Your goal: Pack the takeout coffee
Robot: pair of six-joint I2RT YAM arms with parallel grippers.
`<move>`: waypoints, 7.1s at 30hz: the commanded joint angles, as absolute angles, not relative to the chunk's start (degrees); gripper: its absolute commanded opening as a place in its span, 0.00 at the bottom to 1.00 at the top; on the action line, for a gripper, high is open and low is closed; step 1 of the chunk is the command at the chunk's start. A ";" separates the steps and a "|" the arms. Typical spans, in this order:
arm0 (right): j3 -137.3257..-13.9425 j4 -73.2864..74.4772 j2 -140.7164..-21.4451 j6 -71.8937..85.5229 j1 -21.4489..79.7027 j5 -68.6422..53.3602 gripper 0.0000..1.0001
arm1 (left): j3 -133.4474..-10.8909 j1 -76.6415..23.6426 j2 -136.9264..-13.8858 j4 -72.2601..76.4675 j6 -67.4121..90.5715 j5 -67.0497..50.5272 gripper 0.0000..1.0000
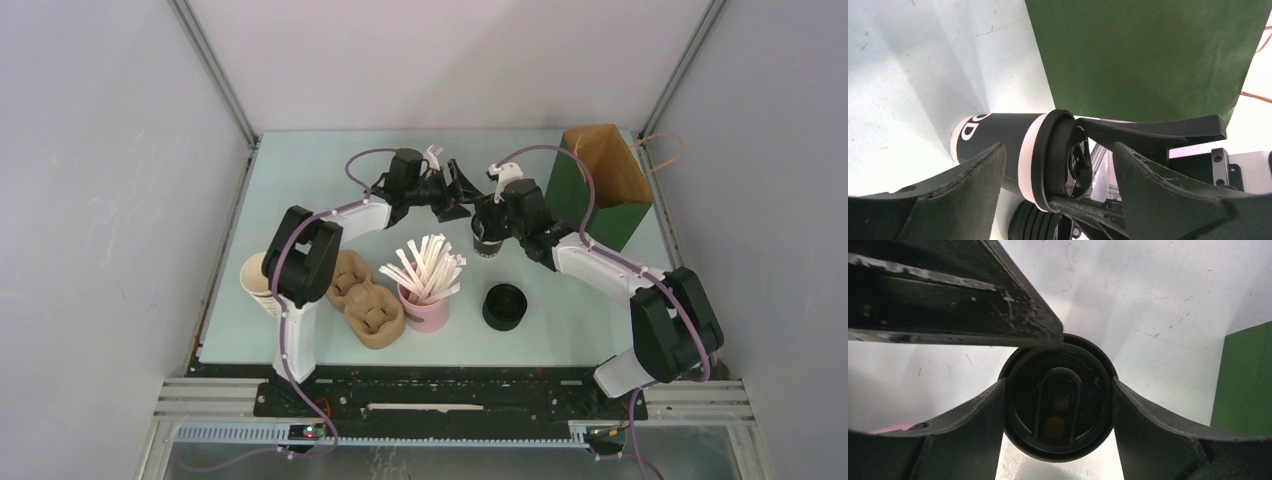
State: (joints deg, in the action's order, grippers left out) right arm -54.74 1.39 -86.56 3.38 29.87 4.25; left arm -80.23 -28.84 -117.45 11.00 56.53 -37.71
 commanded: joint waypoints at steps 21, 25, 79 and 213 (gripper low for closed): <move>-55.25 17.35 -87.79 8.99 30.59 0.00 1.00 | -74.35 -31.95 -114.77 7.32 47.52 -28.68 0.59; -55.67 18.30 -85.30 10.69 30.67 -0.40 1.00 | -72.83 -32.15 -113.83 8.00 47.33 -27.39 0.59; -50.87 15.52 -72.56 22.48 16.70 -16.11 0.88 | -71.04 -36.65 -110.29 11.16 51.88 -21.88 0.61; -65.26 11.70 -100.06 16.77 22.22 -15.01 0.56 | -68.81 -32.30 -100.48 3.44 45.54 -24.28 0.79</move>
